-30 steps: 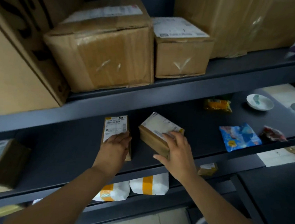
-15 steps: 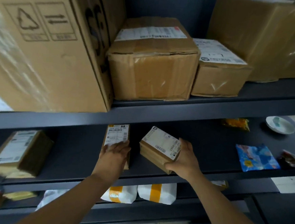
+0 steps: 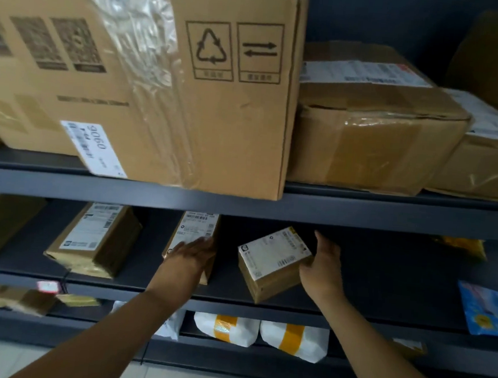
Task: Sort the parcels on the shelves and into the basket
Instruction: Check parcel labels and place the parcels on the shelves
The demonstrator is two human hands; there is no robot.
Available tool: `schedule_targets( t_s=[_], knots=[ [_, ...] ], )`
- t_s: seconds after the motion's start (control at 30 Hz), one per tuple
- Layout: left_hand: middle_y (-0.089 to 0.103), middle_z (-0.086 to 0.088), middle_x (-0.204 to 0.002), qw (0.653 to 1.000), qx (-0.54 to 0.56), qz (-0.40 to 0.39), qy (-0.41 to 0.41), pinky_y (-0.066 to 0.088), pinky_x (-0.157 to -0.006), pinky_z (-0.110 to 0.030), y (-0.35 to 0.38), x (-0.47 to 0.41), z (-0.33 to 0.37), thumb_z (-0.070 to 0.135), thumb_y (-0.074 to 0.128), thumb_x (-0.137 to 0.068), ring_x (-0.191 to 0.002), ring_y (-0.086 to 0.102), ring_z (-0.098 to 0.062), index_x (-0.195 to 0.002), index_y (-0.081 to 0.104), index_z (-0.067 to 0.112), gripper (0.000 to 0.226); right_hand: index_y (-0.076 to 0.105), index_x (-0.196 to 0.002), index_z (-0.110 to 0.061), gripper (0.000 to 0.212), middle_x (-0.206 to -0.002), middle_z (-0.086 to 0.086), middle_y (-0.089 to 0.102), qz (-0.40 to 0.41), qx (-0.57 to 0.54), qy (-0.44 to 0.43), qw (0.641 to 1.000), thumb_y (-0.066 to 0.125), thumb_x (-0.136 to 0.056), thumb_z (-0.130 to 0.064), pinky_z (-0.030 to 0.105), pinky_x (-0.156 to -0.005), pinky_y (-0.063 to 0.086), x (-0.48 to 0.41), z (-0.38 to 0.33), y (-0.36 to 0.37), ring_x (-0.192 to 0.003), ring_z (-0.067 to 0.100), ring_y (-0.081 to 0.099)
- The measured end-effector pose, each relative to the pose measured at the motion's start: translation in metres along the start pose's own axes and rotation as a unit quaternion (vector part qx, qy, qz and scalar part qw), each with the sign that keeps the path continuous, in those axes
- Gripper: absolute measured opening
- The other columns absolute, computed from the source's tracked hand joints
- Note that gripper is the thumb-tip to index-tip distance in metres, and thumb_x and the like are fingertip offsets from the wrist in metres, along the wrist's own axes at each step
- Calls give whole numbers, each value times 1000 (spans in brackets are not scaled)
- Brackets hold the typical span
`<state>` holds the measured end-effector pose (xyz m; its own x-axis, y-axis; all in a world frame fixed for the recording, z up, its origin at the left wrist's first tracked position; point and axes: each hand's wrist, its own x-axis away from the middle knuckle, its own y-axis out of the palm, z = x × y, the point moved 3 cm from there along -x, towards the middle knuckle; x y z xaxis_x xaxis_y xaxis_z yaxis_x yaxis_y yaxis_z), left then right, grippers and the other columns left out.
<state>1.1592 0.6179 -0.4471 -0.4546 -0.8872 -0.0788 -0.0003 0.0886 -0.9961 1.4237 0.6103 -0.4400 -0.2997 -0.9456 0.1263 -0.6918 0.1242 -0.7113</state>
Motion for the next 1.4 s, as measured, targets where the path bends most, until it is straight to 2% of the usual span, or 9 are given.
schedule_targets(
  t_s=[0.1,0.2,0.4,0.53,0.73,0.9,1.1,1.27,1.4],
  knots=[
    [69,-7,-114,999,26,7,-40,57,-78,-39,-3,4,2,-3,90,-25,-98,69,-23,-112,69,12,90,18,-149,-12,83,-146,18,26,2,-94,115,989,66,-85,-37,44,-101,40,2,-1,9,-131,37,36],
    [64,-14,-114,995,34,11,-94,56,-76,-39,-5,13,2,3,91,-38,-90,68,-30,-121,60,6,89,19,-146,-6,98,-141,22,29,-18,-129,151,980,78,-74,-36,43,-96,43,6,-2,18,-128,38,37],
    [61,-11,-114,984,-10,-31,-176,53,-78,-52,-5,36,-16,20,88,-56,-102,63,-33,-122,61,19,72,37,-139,-9,69,-137,15,45,-48,-91,41,994,73,-81,-18,32,-89,44,-1,-26,32,-121,30,49],
    [27,0,-149,985,5,-38,-169,37,-105,-43,-10,39,-24,31,47,-96,-136,30,-24,-148,21,36,58,29,-147,-18,69,-149,9,35,-114,-28,-22,993,64,-88,-14,33,-105,39,-13,-51,44,-134,25,39],
    [20,-1,-152,985,-4,-54,-166,36,-105,-43,-11,37,-29,28,47,-97,-138,23,-25,-149,15,36,61,20,-147,-31,84,-145,2,9,-105,60,-87,989,70,-80,-43,38,-104,37,34,-60,45,-134,28,24],
    [15,3,-156,985,19,-58,-161,30,-111,-43,-12,37,-33,27,44,-99,-143,16,-21,-149,17,36,58,25,-147,-31,68,-149,-1,10,-132,160,-153,966,62,-89,-24,33,-101,45,50,-55,70,-129,22,39],
    [-3,10,-159,988,12,-99,-120,34,-108,-43,-10,36,-39,21,46,-98,-146,4,-19,-150,1,36,70,18,-150,-31,74,-158,-7,-1,-111,177,-158,965,51,-91,-1,34,-107,39,24,-59,93,-137,25,30],
    [-1,7,-159,991,17,-99,-92,37,-105,-43,-9,34,-48,22,49,-96,-145,4,-21,-151,2,34,73,13,-151,-28,72,-159,-2,-3,-80,225,-148,960,50,-93,-8,40,-116,23,30,-65,89,-144,30,10],
    [1,3,-158,992,16,-110,-68,31,-108,-46,-16,31,-53,34,48,-96,-144,6,-24,-151,4,32,71,11,-151,-28,72,-159,4,3,-48,220,-108,968,51,-94,-12,41,-116,23,53,-58,74,-143,30,10]
  ],
)
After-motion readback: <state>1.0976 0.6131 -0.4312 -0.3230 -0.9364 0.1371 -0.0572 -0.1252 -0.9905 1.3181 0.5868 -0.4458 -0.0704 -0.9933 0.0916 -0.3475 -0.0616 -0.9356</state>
